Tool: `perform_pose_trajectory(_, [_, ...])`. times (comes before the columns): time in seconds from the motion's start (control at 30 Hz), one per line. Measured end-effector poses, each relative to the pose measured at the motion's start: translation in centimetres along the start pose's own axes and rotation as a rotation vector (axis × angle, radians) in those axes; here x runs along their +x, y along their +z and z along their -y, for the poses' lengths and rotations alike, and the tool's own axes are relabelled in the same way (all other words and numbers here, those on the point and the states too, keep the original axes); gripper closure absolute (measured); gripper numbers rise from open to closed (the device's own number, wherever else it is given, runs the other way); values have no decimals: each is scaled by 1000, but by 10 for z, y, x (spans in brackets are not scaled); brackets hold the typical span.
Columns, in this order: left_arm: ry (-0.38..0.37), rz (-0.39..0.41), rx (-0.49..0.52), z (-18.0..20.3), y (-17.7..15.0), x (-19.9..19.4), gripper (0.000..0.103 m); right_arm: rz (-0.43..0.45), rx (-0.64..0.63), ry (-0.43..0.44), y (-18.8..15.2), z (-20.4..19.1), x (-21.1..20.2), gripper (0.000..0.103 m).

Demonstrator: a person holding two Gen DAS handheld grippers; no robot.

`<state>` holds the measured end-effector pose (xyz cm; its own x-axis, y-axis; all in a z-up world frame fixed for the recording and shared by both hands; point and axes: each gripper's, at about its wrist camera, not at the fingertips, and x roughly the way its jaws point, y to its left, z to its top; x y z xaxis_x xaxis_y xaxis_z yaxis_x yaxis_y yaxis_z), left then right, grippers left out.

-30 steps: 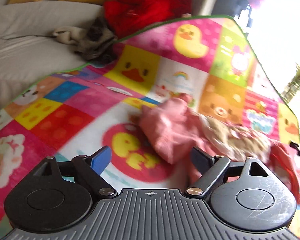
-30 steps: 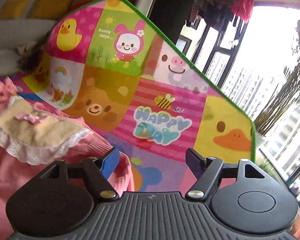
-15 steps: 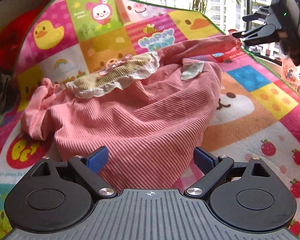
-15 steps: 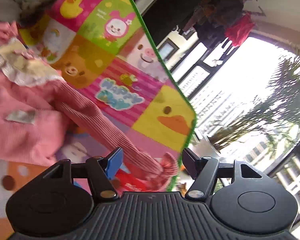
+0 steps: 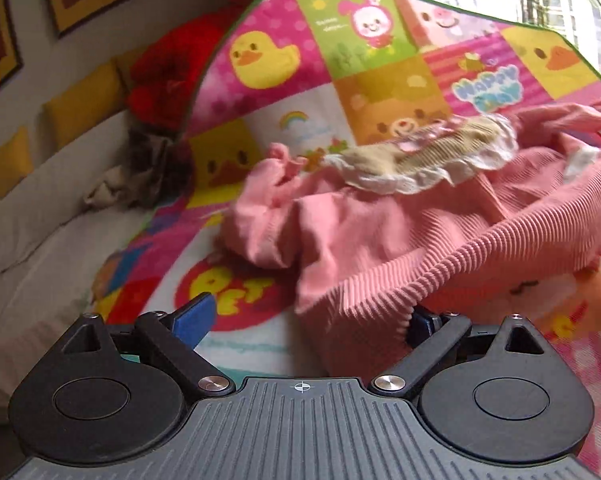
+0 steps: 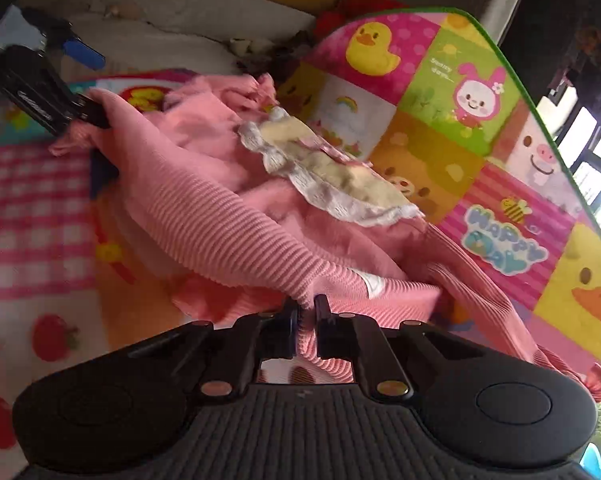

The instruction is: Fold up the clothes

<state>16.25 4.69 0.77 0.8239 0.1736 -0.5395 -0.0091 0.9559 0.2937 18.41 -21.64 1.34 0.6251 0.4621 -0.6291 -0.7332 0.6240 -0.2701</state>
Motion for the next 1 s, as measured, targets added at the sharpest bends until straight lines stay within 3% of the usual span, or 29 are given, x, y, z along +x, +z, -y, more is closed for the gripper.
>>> perform_pose_trajectory(0.07, [25,6,-50,-20,2,-3,6,63,47,104,14,-7,-25,96])
perform_pose_trajectory(0.1, [28,6,-71,-28,3,-5,6,96,59,90,20,-5,-35,97])
perform_pose_trajectory(0.17, [19,8,-99,-35,3,-9,6,156,73,-43,29,8,-49,97])
perform_pose_trajectory(0.27, [-38,24,-91,-28,-1,-19,7,170,66,-346,31,36,-57,96])
perform_pose_trajectory(0.3, [-69,32,-74,-22,-4,-22,7,152,74,-369,29,44,-58,95])
perform_pose_trajectory(0.37, [-143,49,-23,-9,-9,-28,7,130,86,-287,20,44,-63,93])
perform_pose_trajectory(0.43, [-203,49,51,7,-14,-28,6,94,38,-168,5,23,-61,71])
perform_pose_trajectory(0.53, [-272,45,154,29,-20,-27,6,39,-84,-53,-13,-22,-42,59])
perform_pose_trajectory(0.67, [-332,110,213,47,-13,-41,6,34,-230,-47,-17,-56,-13,54])
perform_pose_trajectory(0.7, [-347,127,227,51,-10,-46,6,45,-222,-64,-11,-53,-8,55])
perform_pose_trajectory(0.73, [-362,144,245,55,-8,-51,6,56,-215,-81,-5,-50,-4,76])
perform_pose_trajectory(0.8, [-390,177,291,65,-3,-62,6,83,-117,-110,13,-30,0,97])
perform_pose_trajectory(0.9, [-409,214,371,83,1,-70,6,135,-1,-143,34,2,-5,99])
perform_pose_trajectory(1.0, [-393,209,417,107,7,-54,6,151,6,-147,40,9,-9,99])
